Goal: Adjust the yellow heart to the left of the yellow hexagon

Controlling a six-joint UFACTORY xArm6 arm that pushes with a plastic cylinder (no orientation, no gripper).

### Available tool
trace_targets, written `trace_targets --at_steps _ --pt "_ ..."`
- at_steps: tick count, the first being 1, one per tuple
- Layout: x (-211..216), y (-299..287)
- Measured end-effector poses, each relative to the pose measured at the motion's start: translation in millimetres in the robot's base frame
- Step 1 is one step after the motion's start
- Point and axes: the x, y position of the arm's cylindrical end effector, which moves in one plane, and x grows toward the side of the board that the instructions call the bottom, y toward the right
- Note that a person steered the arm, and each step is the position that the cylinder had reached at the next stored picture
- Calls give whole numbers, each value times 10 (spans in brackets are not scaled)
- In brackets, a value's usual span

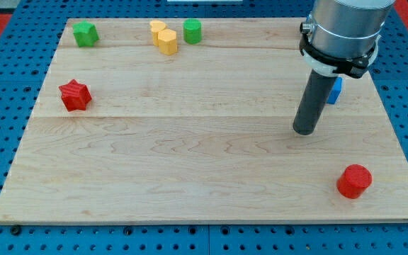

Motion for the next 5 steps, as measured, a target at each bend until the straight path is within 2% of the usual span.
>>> trace_targets --at_steps 1,5 --pt "-22 0" --pt "-1010 -188"
